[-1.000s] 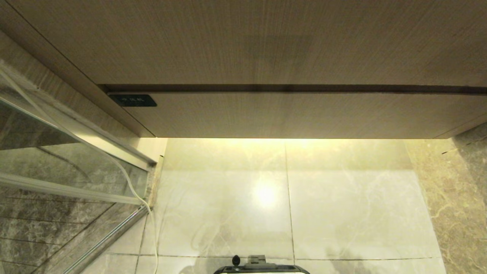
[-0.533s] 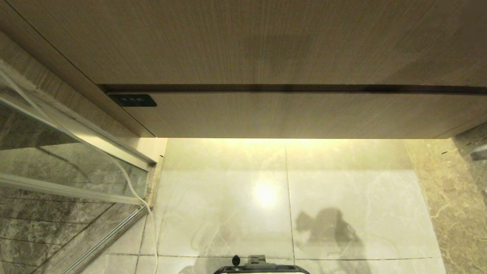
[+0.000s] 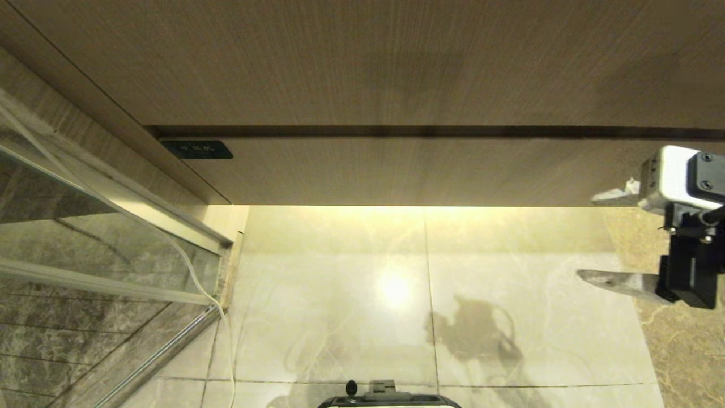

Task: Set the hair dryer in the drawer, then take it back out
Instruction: Pull open the drawer

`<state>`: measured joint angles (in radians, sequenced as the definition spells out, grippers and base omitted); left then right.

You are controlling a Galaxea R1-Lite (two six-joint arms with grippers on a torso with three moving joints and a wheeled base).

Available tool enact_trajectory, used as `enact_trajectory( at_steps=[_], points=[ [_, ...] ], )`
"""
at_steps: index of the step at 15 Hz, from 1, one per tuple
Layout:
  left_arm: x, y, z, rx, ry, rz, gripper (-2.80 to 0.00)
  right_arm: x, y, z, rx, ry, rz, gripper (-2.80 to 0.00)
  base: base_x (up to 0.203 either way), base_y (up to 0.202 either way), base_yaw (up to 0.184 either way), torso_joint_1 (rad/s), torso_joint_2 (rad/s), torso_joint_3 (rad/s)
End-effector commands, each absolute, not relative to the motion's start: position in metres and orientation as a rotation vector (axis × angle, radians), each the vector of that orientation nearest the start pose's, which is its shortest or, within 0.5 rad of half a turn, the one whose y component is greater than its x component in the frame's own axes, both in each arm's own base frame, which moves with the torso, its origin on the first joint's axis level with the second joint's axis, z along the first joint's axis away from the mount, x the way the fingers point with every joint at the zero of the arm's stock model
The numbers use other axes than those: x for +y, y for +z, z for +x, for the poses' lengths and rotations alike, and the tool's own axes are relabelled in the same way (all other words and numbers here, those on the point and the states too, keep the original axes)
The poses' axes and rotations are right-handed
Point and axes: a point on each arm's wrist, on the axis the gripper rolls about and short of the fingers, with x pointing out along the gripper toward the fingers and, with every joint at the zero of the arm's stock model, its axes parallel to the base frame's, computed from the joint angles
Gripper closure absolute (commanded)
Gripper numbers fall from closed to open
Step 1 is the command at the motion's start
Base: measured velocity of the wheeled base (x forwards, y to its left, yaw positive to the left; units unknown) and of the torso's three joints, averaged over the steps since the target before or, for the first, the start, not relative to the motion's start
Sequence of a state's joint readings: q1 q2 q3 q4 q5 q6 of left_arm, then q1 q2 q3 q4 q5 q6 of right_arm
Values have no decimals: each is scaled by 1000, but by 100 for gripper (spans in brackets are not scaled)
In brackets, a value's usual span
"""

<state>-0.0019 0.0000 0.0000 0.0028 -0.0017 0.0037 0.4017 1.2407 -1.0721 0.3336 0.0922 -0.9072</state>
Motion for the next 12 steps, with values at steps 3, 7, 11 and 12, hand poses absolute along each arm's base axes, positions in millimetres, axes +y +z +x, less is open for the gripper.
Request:
enact_trajectory(
  at_steps=[3, 7, 11, 12],
  points=[
    [0, 75, -23, 5, -5, 3, 0, 93, 272, 206, -17, 725, -996, -280, 0, 0, 0, 0, 0, 0],
    [0, 75, -23, 5, -3, 3, 0, 88, 259, 235, -173, 788, -1089, -280, 0, 0, 0, 0, 0, 0],
    [0, 75, -23, 3, -3, 3, 0, 73, 250, 253, -247, 836, -1228, -280, 0, 0, 0, 0, 0, 0],
    [0, 75, -23, 5, -3, 3, 0, 72, 250, 258, -246, 832, -1230, -280, 0, 0, 0, 0, 0, 0]
  ],
)
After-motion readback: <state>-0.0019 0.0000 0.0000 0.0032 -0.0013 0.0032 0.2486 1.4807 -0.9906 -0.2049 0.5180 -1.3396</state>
